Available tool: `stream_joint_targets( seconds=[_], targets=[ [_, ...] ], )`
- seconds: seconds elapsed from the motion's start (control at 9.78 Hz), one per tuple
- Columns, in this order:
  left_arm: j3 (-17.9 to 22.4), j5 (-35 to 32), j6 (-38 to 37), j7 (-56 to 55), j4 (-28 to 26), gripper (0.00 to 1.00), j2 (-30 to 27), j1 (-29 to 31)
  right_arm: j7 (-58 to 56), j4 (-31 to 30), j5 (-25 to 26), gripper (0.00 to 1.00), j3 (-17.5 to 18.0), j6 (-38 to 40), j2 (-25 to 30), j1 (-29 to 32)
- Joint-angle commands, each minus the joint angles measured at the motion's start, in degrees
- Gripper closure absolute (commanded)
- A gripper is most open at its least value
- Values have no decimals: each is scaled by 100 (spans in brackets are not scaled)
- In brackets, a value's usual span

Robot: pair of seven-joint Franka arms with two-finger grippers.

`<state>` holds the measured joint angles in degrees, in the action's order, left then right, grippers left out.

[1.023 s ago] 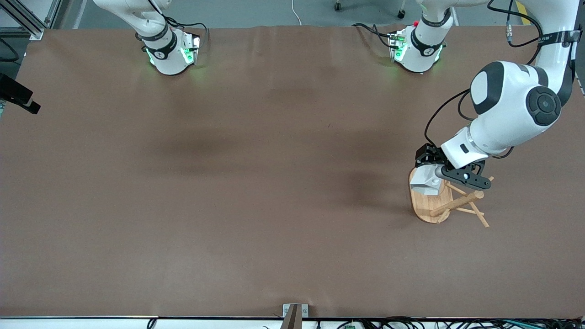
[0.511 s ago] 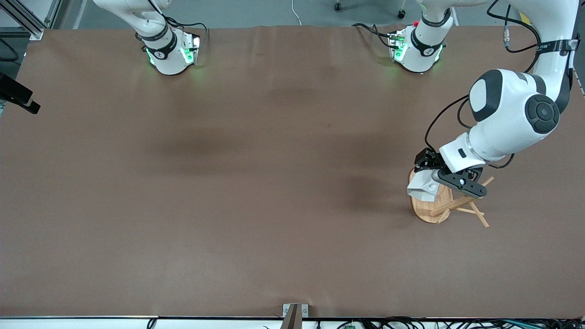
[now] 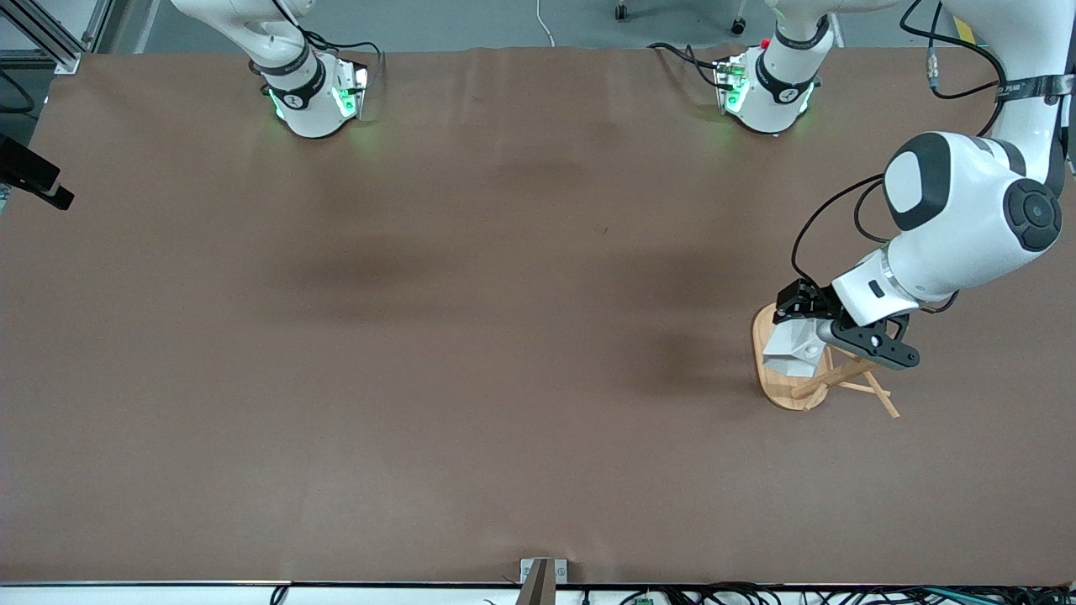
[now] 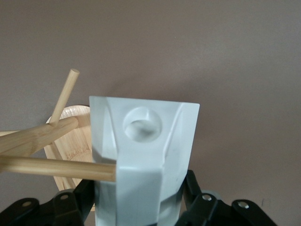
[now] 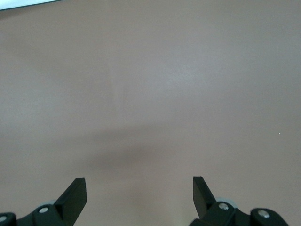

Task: Hang cup on rack
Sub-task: 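Lower the cup onto a rack peg with the left gripper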

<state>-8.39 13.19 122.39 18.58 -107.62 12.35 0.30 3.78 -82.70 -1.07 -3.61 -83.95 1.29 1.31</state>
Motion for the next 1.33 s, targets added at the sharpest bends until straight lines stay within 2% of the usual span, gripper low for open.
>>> stream_joint_targets(
  seconds=[0.0,0.31,0.51,0.72,0.82,0.92,1.23],
  targets=[
    [179,105,57,234,13,100,206,-30,-71,43,63,0,9,-42,-6,10],
    [293,202,48,542,13,99,250,-21,-71,34,71,0,1,-42,-6,18],
    [294,193,48,542,13,80,311,-21,-71,43,71,0,1,-51,-6,10],
    [303,184,57,533,13,72,320,-21,-71,34,71,0,1,-43,-6,27],
    [303,184,48,542,13,54,320,-13,-71,34,71,0,-8,-34,-6,27],
    [303,175,48,542,13,1,294,5,-71,34,71,0,-8,-25,-6,27],
    [320,175,-31,445,-4,0,93,5,-71,34,71,0,-17,-25,-6,45]
  ],
)
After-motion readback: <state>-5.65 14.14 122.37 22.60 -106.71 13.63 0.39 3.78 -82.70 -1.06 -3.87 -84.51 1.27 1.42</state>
